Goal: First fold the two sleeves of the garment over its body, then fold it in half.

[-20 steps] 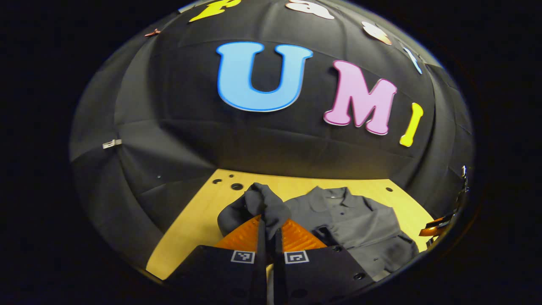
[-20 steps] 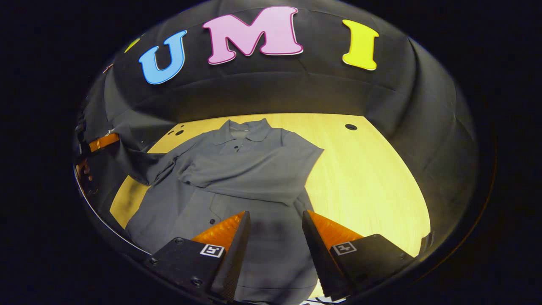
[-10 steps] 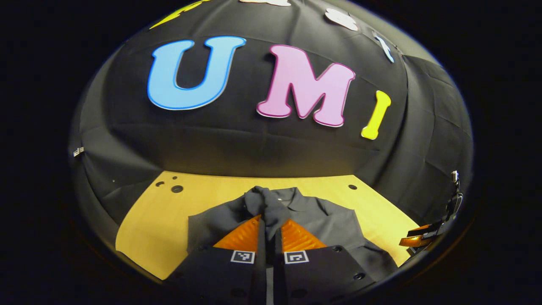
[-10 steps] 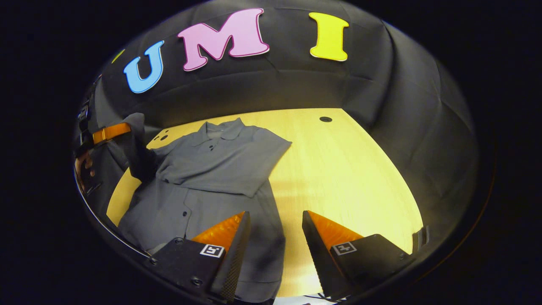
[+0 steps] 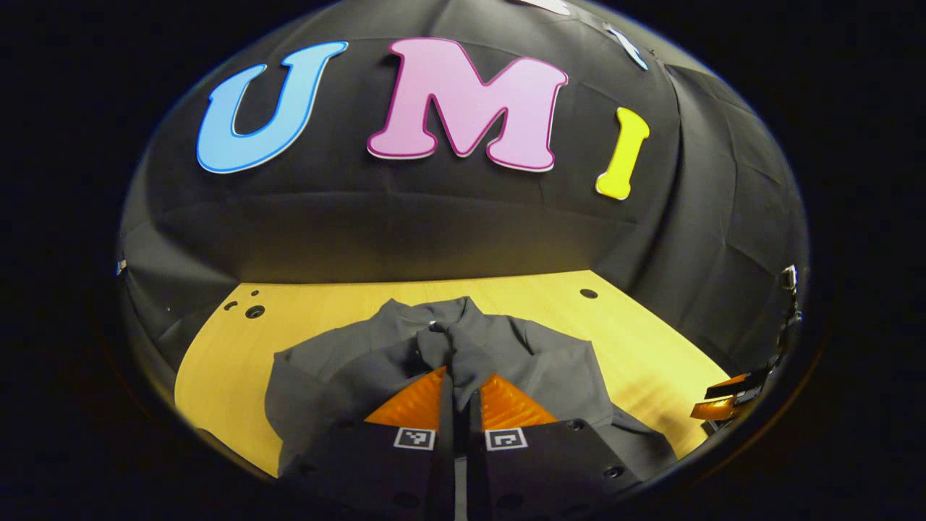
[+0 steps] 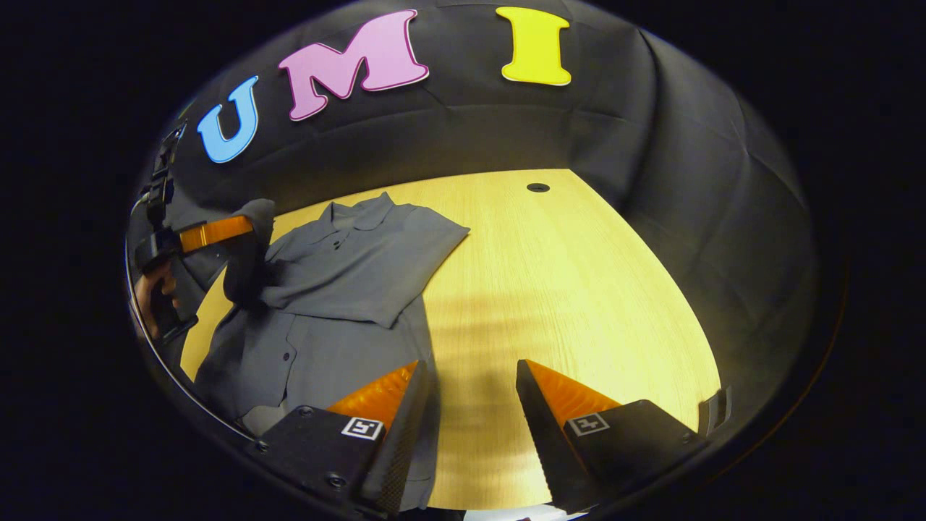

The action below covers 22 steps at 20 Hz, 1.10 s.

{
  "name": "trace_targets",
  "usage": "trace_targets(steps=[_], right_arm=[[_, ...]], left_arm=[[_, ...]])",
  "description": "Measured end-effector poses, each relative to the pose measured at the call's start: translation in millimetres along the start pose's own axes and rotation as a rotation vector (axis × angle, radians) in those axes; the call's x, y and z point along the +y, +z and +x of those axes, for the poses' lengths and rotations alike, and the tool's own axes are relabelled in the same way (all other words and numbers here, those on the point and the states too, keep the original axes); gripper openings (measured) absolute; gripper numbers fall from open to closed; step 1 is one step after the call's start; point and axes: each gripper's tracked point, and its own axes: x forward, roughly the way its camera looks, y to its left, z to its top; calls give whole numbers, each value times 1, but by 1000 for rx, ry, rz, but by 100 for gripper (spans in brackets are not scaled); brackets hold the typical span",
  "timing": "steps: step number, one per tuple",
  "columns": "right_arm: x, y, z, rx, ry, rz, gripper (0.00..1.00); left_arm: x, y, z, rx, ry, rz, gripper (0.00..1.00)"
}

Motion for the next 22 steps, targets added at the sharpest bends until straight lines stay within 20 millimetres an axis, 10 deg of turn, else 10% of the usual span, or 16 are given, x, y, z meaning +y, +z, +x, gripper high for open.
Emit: trace_targets(steps=[10,15,18,19,22], right_arm=[[-33,-2,30,42,-2,40,77],[-39,1,44,52,3,52,77],[-39,1,46,55,6,54,77],[-40,1,47,57,6,52,77],[-38,1,45,58,4,51,77]], left_arm=[[-38,-67,63,122,-23,79,12],[-50,-86,77,165,-24,68,28],[-58,-96,80,187,-41,61,18],[-61,-98,77,192,-45,62,38],[-73,-101,73,193,-93,52,43]])
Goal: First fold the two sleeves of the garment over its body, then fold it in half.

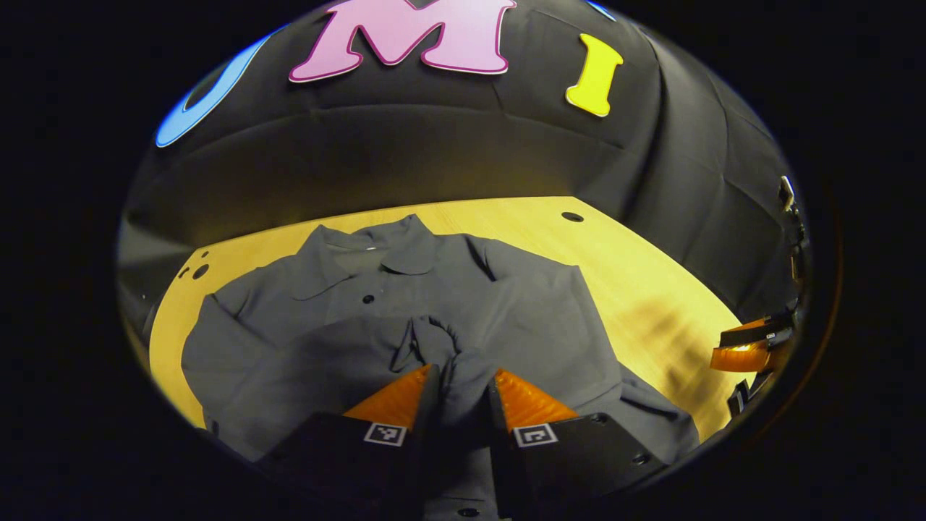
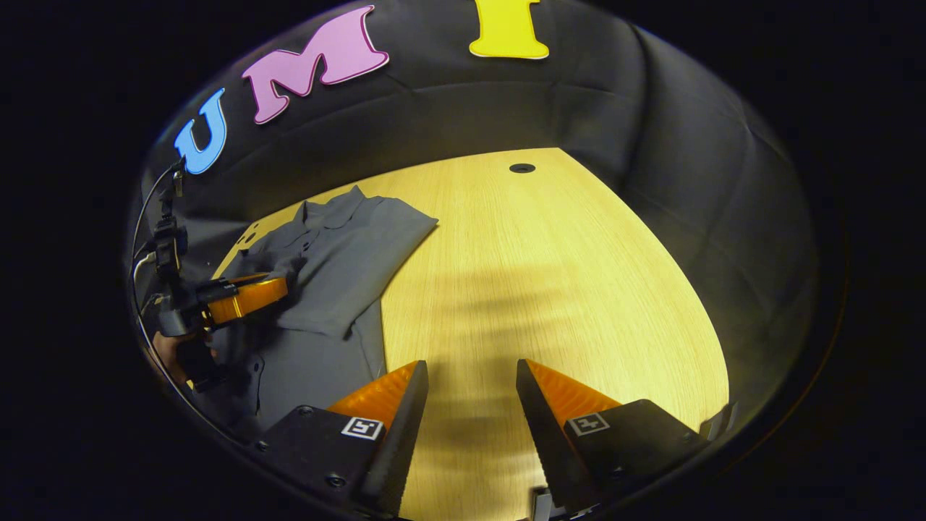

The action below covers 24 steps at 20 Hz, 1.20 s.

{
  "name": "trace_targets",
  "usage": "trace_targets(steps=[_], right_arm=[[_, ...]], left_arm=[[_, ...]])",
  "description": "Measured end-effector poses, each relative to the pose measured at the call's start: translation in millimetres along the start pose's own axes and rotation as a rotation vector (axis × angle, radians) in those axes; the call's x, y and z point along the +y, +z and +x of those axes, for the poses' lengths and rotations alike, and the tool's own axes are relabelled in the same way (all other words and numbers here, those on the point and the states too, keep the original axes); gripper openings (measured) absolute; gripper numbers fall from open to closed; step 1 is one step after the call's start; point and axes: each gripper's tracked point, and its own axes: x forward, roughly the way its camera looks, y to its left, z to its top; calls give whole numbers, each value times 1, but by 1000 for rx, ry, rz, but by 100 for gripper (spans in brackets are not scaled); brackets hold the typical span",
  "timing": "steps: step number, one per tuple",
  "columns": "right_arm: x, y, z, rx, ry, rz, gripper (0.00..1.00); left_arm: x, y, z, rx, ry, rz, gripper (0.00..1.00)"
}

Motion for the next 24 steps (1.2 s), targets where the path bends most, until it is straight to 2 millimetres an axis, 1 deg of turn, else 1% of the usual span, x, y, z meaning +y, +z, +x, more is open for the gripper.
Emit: trace_targets(steps=[1,3,4,5,6,7,8,9,11,12,15,16,17,19,21,24], right_arm=[[0,1,-2,-3,-3,3,77],[3,1,-6,-11,-7,5,77],[4,0,-8,-13,-8,6,77],[6,0,-12,-16,-8,7,77],[8,0,-14,-21,-9,7,77],[10,0,-18,-24,-9,8,77],[14,-1,-21,-30,-9,11,77],[17,-2,-24,-33,-9,14,77],[24,-5,-32,-39,-11,19,77],[29,-7,-35,-43,-11,18,77],[44,-14,-46,-47,-7,10,80],[48,-16,-51,-48,-6,6,83],[54,-20,-56,-48,-3,4,84],[64,-26,-65,-48,0,5,85],[74,-34,-73,-44,4,12,87],[83,-53,-84,-21,-1,4,88]], left_arm=[[-12,2,-2,-3,-45,-9,53],[-24,5,-9,-17,-96,0,75],[-28,8,-13,-28,-110,8,83],[-33,10,-18,-38,-129,10,95],[-39,12,-25,-52,-152,7,96],[-45,15,-32,-64,-180,0,92],[-48,16,-42,-73,-200,-8,96],[-50,16,-52,-77,-211,-12,96],[-48,15,-72,-85,-216,-20,96],[-45,12,-80,-86,-214,-26,96],[-42,1,-114,-80,-246,-56,96],[-37,-2,-125,-83,-244,-59,96],[-30,-5,-137,-87,-239,-59,96],[-11,-10,-159,-101,-213,-57,96],[14,-19,-181,-109,-172,-67,96],[54,-41,-209,-101,-96,-83,96]])
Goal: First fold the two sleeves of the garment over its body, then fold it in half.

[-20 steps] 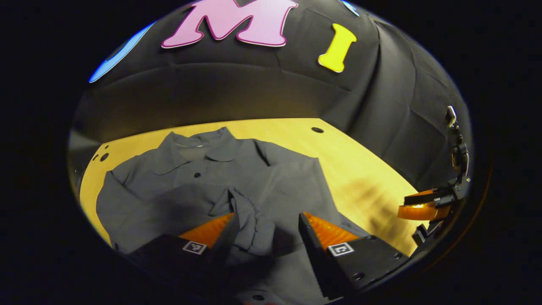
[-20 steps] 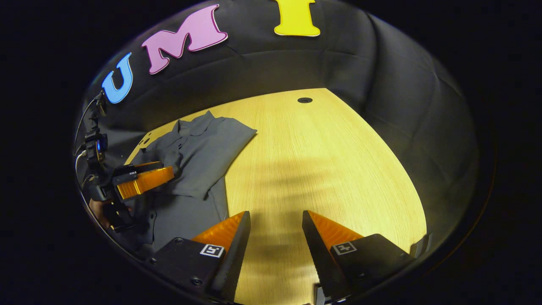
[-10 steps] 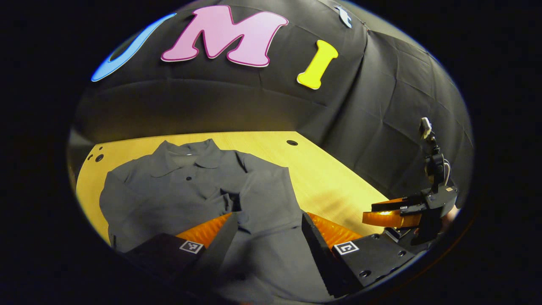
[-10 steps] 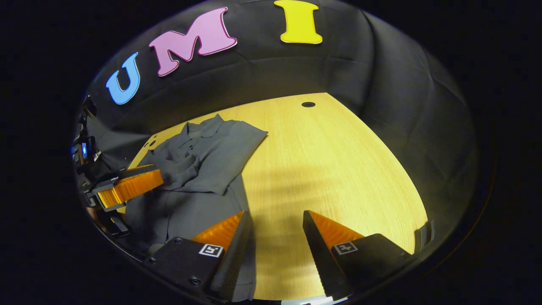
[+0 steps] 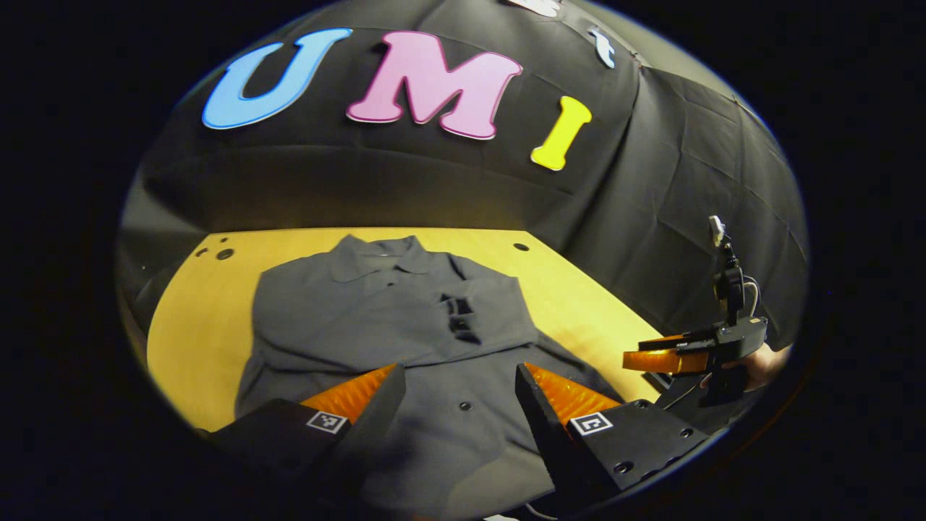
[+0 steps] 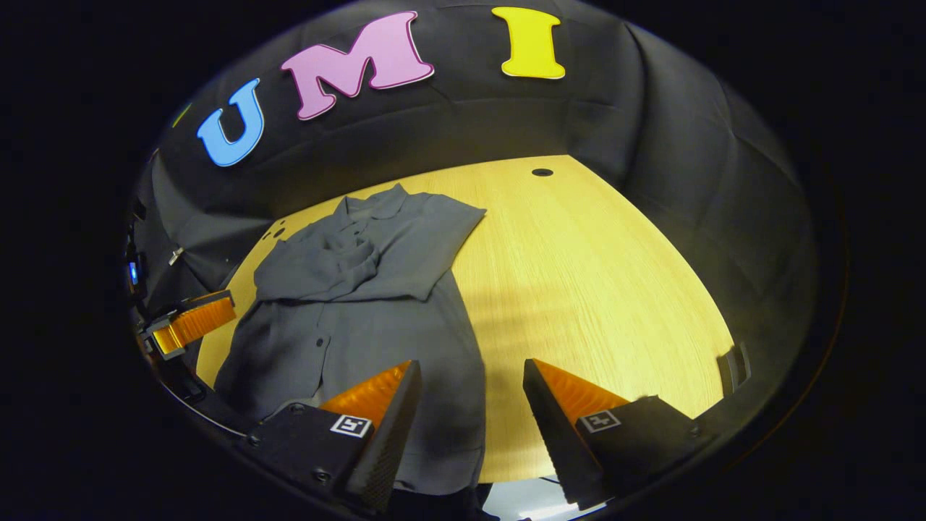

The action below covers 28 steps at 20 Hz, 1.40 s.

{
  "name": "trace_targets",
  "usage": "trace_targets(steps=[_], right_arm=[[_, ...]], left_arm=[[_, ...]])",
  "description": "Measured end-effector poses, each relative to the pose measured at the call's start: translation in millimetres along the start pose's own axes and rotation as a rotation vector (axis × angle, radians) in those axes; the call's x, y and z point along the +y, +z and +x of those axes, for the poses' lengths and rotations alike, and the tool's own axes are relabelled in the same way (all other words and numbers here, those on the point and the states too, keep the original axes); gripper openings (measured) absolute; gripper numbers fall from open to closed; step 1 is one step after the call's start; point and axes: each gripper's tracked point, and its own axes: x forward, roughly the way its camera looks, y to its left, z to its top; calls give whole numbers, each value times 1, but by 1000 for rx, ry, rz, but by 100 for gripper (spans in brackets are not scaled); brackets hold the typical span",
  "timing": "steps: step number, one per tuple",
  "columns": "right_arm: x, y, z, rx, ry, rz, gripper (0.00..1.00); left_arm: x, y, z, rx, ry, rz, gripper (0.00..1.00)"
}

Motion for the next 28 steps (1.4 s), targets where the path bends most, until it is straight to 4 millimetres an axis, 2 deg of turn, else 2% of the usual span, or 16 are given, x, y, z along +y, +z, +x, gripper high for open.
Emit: trace_targets(steps=[5,10,13,18,21,24,25,26,28], right_arm=[[12,-27,-12,39,-13,-4,88],[14,-43,-20,53,-31,22,88],[12,-53,-21,68,-51,16,88],[8,-85,-20,132,-82,-10,88],[9,-103,-15,172,-89,-5,88],[13,-112,-8,197,-90,-9,88],[14,-115,-7,206,-90,-18,89],[16,-118,-5,217,-89,-26,88],[17,-119,-5,212,-99,-48,89]], left_arm=[[70,-38,-51,44,138,-7,96],[119,-82,-86,108,245,-14,96],[135,-113,-100,165,294,-27,96],[153,-158,-112,275,344,-51,96],[155,-173,-113,319,348,-64,96],[158,-180,-109,354,361,-64,96],[158,-181,-108,361,363,-64,92],[158,-182,-106,367,361,-61,96],[157,-183,-105,373,355,-55,97]])
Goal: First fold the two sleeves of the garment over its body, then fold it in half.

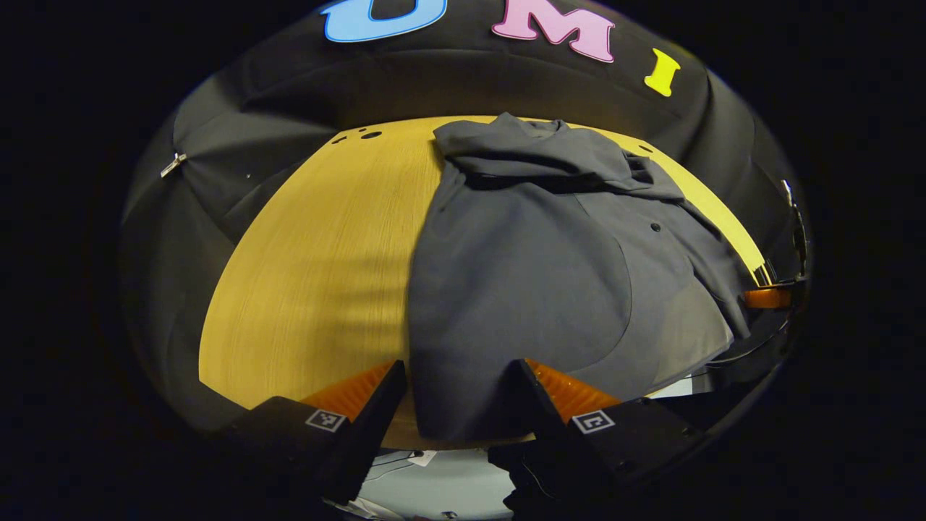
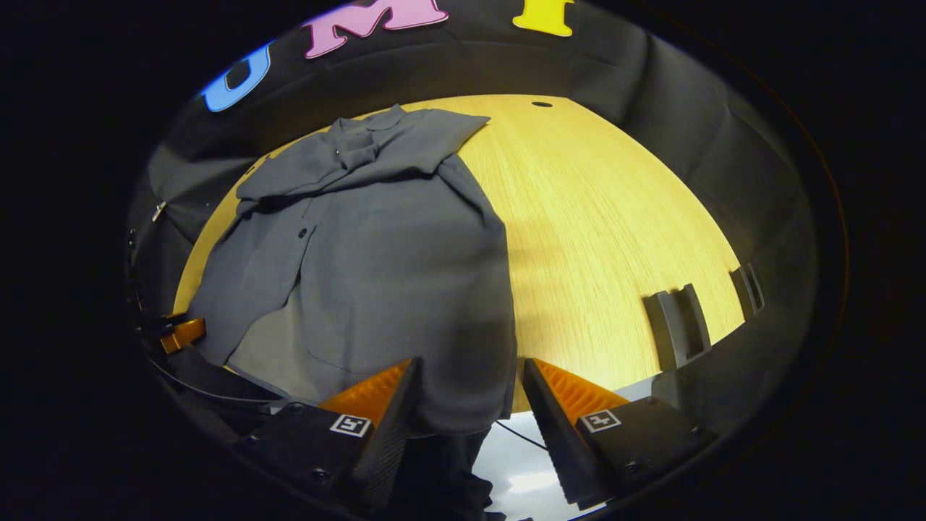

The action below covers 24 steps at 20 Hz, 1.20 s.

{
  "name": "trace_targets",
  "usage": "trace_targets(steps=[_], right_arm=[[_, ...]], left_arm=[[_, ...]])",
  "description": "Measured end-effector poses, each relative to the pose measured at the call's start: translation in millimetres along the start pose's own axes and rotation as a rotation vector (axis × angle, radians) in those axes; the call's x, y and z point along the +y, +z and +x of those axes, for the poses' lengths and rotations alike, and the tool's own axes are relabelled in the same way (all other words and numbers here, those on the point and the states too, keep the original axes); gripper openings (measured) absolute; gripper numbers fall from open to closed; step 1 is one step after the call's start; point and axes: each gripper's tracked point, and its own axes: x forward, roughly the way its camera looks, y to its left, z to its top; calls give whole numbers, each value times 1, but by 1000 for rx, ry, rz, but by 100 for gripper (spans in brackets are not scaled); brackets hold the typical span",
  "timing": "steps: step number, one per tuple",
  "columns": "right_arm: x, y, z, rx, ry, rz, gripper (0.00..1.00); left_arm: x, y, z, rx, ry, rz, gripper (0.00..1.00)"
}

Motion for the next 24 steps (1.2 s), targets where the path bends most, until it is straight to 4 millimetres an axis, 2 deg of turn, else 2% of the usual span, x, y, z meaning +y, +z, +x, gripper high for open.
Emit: trace_targets(steps=[2,3,4,5,6,8,10,11,12,15,18,21,22,24], right_arm=[[-2,-1,5,0,-24,-27,89],[-2,-2,6,-4,-27,-43,100],[0,1,8,-20,-27,-47,89],[2,1,6,-32,-20,-43,89],[6,-1,10,-36,0,-47,85],[20,1,14,-17,96,-48,48],[28,3,19,39,167,43,8],[26,5,21,50,170,81,0],[20,12,14,27,166,99,6],[23,24,1,-47,171,94,5],[32,48,-16,-111,191,75,5],[35,83,-29,-188,200,87,5],[34,98,-34,-217,203,90,5],[32,127,-42,-270,205,93,5]], left_arm=[[0,-1,0,1,-2,4,94],[0,1,0,-9,0,5,99],[-2,1,1,-18,-5,10,99],[-9,4,2,-33,-27,36,98],[-16,6,4,-43,-55,70,81],[-30,12,8,-61,-106,101,47],[-28,16,11,-23,-116,81,13],[-28,18,11,6,-128,45,10],[-28,20,8,25,-142,9,8],[-28,32,-8,3,-162,-3,6],[-26,50,-21,-52,-159,-4,6],[-25,84,-32,-119,-165,-60,6],[-24,98,-36,-146,-165,-73,2],[-18,128,-44,-203,-160,-81,6]])
